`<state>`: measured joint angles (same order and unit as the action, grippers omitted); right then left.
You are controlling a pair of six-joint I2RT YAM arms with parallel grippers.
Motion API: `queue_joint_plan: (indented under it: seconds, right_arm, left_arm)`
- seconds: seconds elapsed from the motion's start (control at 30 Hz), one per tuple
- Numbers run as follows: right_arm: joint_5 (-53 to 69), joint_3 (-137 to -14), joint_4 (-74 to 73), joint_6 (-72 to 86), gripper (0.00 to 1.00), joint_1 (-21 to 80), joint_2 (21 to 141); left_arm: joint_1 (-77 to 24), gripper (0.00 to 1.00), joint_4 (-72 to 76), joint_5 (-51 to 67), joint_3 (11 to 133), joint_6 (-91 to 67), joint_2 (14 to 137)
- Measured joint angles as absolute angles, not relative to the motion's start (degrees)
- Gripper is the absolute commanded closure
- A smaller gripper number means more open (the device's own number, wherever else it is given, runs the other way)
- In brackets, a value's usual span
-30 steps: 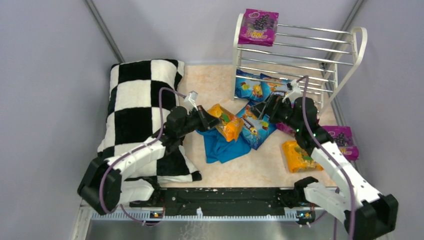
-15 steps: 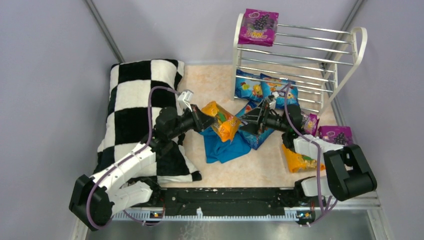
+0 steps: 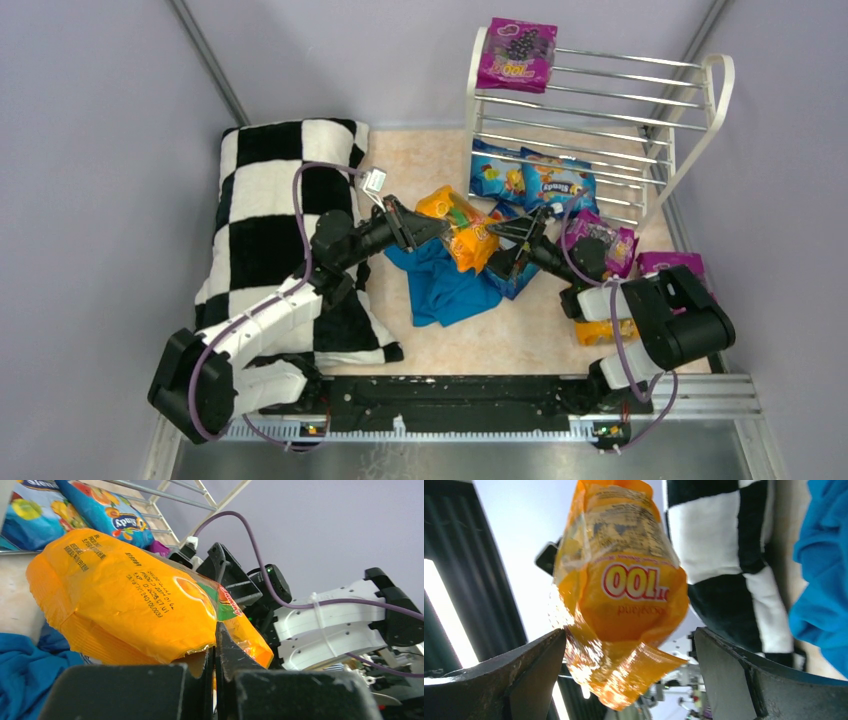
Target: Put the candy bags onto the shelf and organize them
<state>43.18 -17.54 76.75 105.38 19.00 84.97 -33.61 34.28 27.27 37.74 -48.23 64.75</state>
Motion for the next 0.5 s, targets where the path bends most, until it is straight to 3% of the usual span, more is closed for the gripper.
queue_joint_plan:
  seconds: [0.33,0.5]
  right_arm:
    - [35.9,-17.7,84.9,113.6,0.07,21.2,88.0]
    - [35.2,-17.7,84.6,112.5,0.24,21.2,86.2]
  left_arm:
    - [-33.6,1.0,43.4,29.9,36.8,-55.3,69.2]
    - [-33.6,1.0,47.2,30.6,36.2,-57.2,70.5]
